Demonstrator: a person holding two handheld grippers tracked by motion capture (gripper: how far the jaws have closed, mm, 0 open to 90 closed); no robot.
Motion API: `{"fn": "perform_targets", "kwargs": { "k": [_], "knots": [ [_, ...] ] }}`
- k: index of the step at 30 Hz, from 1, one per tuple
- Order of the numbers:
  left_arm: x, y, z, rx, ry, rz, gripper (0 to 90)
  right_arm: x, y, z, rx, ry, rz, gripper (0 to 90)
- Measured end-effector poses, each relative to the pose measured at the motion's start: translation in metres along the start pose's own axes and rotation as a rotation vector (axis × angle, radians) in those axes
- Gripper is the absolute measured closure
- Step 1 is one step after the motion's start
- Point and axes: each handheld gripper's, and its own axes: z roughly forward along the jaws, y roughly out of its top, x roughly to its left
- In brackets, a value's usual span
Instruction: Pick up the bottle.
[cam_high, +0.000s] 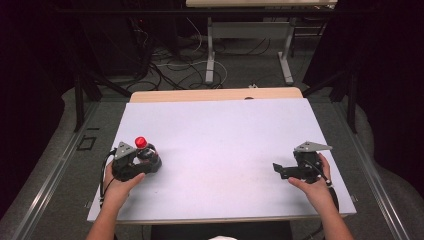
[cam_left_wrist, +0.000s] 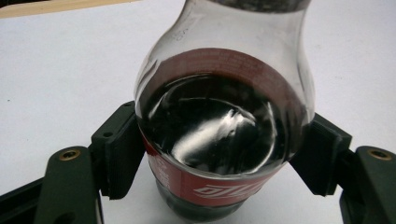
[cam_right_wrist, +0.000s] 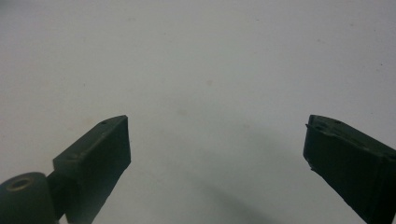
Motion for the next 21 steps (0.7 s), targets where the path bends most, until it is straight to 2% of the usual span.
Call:
{"fn": "perform_targets", "kwargs": {
  "k": [1, 3, 6, 8, 9, 10, 16, 21],
  "knots": [
    [0.001, 0.001, 0.0, 0.004, 0.003, 0.011, 27.3, 0.0, 0.0, 0.0, -0.001, 0.0, -0.002, 7.2],
    [0.001, 0.001, 0.001, 0.007, -0.003, 0.0, 27.3, 0.0, 0.0, 0.0, -0.001, 0.001, -0.001, 7.2],
    [-0.001, 0.003, 0.001, 0.015, 0.019, 0.021, 28.2, 0.0, 0.0, 0.002, -0.003, -0.003, 0.001, 8.1],
    [-0.002, 0.004, 0.001, 0.018, 0.022, 0.013, 28.8, 0.001, -0.001, 0.002, -0.004, -0.003, 0.002, 8.7],
    [-0.002, 0.006, 0.002, 0.021, 0.032, 0.024, 29.0, 0.001, 0.0, 0.001, -0.004, -0.003, 0.0, 9.5],
    [-0.002, 0.006, 0.002, 0.015, 0.033, 0.008, 29.2, 0.001, 0.0, 0.001, -0.008, 0.001, 0.001, 10.6],
    [-0.001, 0.008, 0.002, 0.013, 0.036, -0.01, 30.2, 0.002, 0.0, 0.002, -0.016, 0.002, -0.01, 14.5],
    [-0.007, 0.015, 0.002, 0.03, 0.045, 0.028, 30.4, 0.004, 0.001, 0.001, -0.015, 0.003, -0.019, 14.9]
  ]
}}
